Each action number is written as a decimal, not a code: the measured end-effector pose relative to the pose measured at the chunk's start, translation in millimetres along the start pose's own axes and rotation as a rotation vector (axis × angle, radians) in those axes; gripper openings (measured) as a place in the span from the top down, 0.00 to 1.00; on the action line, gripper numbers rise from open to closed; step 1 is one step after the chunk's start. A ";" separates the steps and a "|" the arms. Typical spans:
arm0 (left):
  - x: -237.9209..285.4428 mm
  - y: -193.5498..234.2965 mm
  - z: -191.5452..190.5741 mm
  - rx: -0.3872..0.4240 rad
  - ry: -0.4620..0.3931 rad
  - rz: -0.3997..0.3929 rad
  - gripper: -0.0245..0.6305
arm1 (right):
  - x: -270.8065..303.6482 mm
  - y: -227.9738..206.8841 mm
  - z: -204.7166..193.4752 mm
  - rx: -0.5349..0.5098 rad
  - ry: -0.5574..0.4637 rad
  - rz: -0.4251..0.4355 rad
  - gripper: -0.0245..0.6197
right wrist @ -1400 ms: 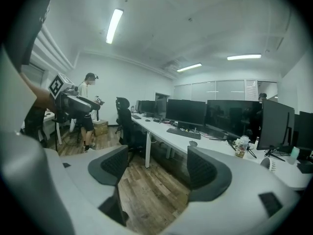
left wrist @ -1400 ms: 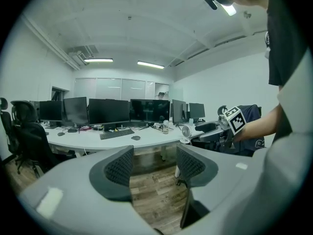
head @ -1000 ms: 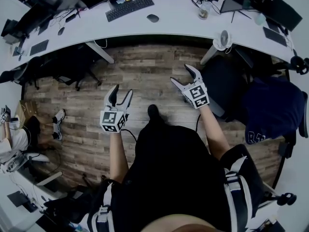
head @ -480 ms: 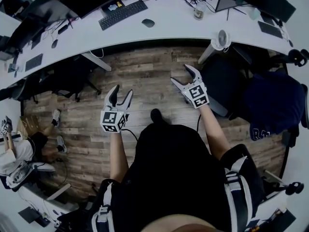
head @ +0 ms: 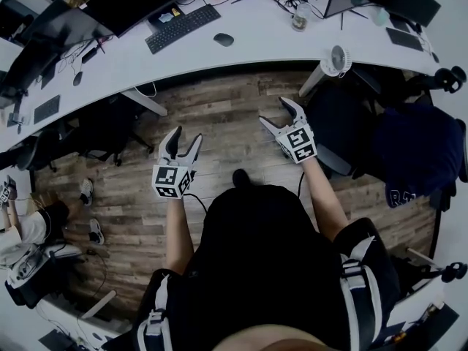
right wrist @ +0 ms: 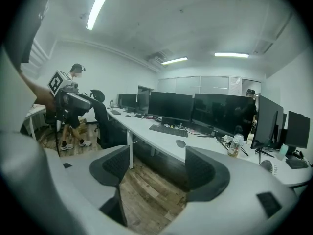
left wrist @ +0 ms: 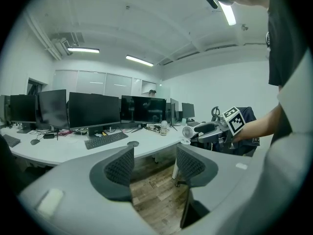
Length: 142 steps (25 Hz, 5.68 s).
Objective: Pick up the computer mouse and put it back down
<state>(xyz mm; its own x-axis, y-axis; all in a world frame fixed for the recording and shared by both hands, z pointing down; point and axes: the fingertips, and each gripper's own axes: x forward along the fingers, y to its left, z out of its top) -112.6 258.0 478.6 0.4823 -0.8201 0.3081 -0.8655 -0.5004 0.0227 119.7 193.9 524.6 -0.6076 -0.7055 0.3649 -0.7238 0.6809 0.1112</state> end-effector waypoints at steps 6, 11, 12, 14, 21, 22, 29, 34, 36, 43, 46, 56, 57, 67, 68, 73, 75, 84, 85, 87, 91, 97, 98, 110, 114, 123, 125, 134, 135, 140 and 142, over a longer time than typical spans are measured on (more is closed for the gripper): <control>0.5 33.8 3.9 0.011 -0.014 -0.019 0.55 | 24.1 9.5 11.7 -0.003 -0.003 -0.027 0.41; -1.5 49.2 -3.8 -0.007 -0.015 -0.024 0.56 | 34.7 26.4 12.0 -0.024 0.026 -0.006 0.42; -1.5 49.8 -5.3 -0.010 -0.015 -0.027 0.56 | 35.4 28.1 9.0 -0.026 0.039 -0.004 0.42; -2.9 51.8 -9.5 -0.015 -0.014 -0.029 0.56 | 36.3 32.7 5.8 -0.028 0.057 0.005 0.42; -11.7 63.9 -26.4 -0.064 -0.011 0.018 0.56 | 51.8 38.1 7.1 -0.060 0.075 0.042 0.43; -12.6 67.2 -27.5 -0.068 -0.010 0.027 0.56 | 56.7 38.4 12.0 -0.066 0.067 0.047 0.43; -5.3 89.0 -17.2 -0.072 -0.027 0.074 0.56 | 93.3 32.4 37.0 -0.100 0.041 0.089 0.43; 16.5 99.7 -10.4 -0.074 -0.015 0.077 0.56 | 113.3 18.2 37.6 -0.089 0.048 0.106 0.43; 28.6 103.1 -7.9 -0.076 -0.005 0.076 0.56 | 121.2 8.1 35.7 -0.083 0.053 0.110 0.43; 77.5 117.3 7.4 -0.082 0.022 0.073 0.56 | 157.0 -34.3 38.4 -0.054 0.066 0.122 0.43; 100.7 123.7 14.2 -0.087 0.032 0.084 0.56 | 175.1 -53.3 39.7 -0.048 0.066 0.140 0.43; 171.5 134.5 33.7 -0.131 0.060 0.149 0.56 | 236.0 -111.5 41.4 -0.049 0.074 0.243 0.43; 178.4 136.2 35.3 -0.134 0.064 0.159 0.56 | 243.6 -116.2 40.6 -0.053 0.078 0.258 0.44; 238.3 139.9 51.6 -0.149 0.084 0.234 0.56 | 290.9 -145.4 29.7 -0.131 0.098 0.398 0.45; 243.7 138.5 53.9 -0.148 0.085 0.232 0.56 | 293.4 -148.2 29.2 -0.132 0.096 0.405 0.45; 265.0 130.1 61.4 -0.135 0.094 0.217 0.56 | 305.7 -164.7 25.4 -0.109 0.090 0.403 0.47; 270.5 129.9 64.2 -0.129 0.095 0.211 0.56 | 310.7 -170.1 22.0 -0.099 0.096 0.401 0.47; 288.9 152.8 66.2 -0.128 0.082 0.205 0.56 | 326.5 -185.8 18.8 -0.101 0.115 0.376 0.48; 293.6 155.1 67.1 -0.126 0.078 0.199 0.56 | 327.8 -189.1 16.9 -0.102 0.122 0.371 0.48; 303.2 159.4 69.0 -0.122 0.070 0.181 0.56 | 331.0 -195.9 12.5 -0.103 0.139 0.358 0.48; 318.5 173.6 71.3 -0.116 0.063 0.148 0.56 | 340.3 -203.7 6.4 -0.092 0.170 0.335 0.48; 334.4 195.6 70.2 -0.119 0.072 0.101 0.56 | 356.1 -204.5 0.5 -0.069 0.202 0.312 0.48; 336.2 199.7 69.5 -0.118 0.075 0.095 0.56 | 359.2 -203.8 -1.0 -0.061 0.207 0.309 0.48; 339.3 234.4 53.2 -0.119 0.118 0.070 0.56 | 400.9 -185.2 -29.1 0.003 0.267 0.302 0.47; 334.1 245.5 45.2 -0.123 0.135 0.073 0.56 | 417.5 -182.6 -39.2 0.005 0.292 0.296 0.47; 333.3 258.7 38.6 -0.132 0.152 0.062 0.56 | 441.0 -179.3 -56.4 0.031 0.339 0.281 0.46; 333.9 261.5 36.1 -0.133 0.157 0.059 0.56 | 446.8 -177.8 -59.8 0.035 0.347 0.281 0.46; 334.6 272.8 30.8 -0.132 0.174 0.050 0.56 | 469.9 -169.0 -73.3 0.028 0.388 0.273 0.46; 333.8 274.7 30.3 -0.133 0.176 0.050 0.56 | 472.9 -169.0 -73.7 0.028 0.391 0.269 0.46; 330.2 283.7 26.1 -0.135 0.190 0.049 0.56 | 487.2 -166.2 -74.3 0.018 0.406 0.257 0.46; 331.1 286.7 25.4 -0.132 0.194 0.043 0.56 | 493.0 -165.3 -78.0 0.007 0.425 0.251 0.46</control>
<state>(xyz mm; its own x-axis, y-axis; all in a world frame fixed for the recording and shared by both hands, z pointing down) -197.6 -164.0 563.0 0.4207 -0.7647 0.4881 -0.9009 -0.4154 0.1256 -34.7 -251.1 758.2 -0.5776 -0.3761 0.7245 -0.5749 0.8175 -0.0340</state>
